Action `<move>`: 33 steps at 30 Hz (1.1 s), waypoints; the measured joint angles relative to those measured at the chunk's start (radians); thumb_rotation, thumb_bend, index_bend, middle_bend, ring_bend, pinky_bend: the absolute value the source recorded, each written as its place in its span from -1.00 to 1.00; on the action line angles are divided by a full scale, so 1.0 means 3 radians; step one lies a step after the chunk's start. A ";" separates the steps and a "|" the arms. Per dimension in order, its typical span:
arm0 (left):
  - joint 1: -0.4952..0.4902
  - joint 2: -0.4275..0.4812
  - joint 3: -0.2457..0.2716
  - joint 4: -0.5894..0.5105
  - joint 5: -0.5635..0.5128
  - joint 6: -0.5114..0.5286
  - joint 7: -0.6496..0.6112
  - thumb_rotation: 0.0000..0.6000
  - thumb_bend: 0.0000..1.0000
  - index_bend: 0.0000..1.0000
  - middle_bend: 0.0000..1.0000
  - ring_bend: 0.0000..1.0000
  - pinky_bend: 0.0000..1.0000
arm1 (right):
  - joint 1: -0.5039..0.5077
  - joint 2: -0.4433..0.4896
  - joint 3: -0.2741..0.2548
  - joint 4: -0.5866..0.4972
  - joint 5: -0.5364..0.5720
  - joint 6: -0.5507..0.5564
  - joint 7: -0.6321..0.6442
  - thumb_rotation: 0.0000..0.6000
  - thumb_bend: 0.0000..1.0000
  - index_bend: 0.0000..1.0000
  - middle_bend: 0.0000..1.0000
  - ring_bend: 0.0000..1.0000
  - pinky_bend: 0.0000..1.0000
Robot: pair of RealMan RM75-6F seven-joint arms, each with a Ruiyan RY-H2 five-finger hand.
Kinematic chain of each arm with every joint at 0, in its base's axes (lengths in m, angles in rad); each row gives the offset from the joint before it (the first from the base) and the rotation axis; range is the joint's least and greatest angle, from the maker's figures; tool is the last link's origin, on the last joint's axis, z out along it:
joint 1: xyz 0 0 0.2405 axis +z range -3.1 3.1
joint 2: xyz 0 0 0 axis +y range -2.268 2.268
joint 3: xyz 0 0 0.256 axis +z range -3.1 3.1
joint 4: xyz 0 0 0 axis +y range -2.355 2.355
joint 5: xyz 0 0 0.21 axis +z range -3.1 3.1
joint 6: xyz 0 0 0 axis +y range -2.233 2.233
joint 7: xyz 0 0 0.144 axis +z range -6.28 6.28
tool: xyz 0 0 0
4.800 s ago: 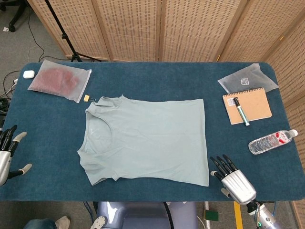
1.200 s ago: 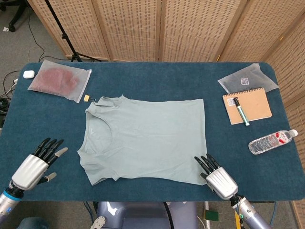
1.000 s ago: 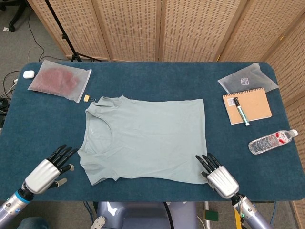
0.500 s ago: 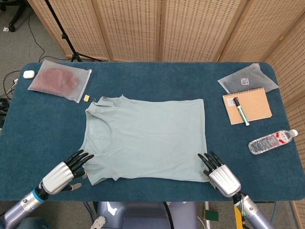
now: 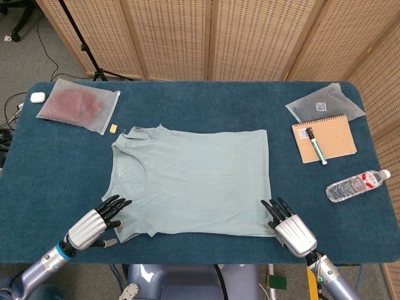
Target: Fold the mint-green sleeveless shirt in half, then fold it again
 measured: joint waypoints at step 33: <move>-0.0034 -0.0244 0.0141 0.0293 -0.0212 -0.0068 -0.0243 1.00 -0.08 0.35 -1.00 -1.00 -1.00 | 0.0004 0.0014 -0.0004 -0.0012 0.0008 0.0010 -0.0002 1.00 0.03 0.32 -1.00 -1.00 -1.00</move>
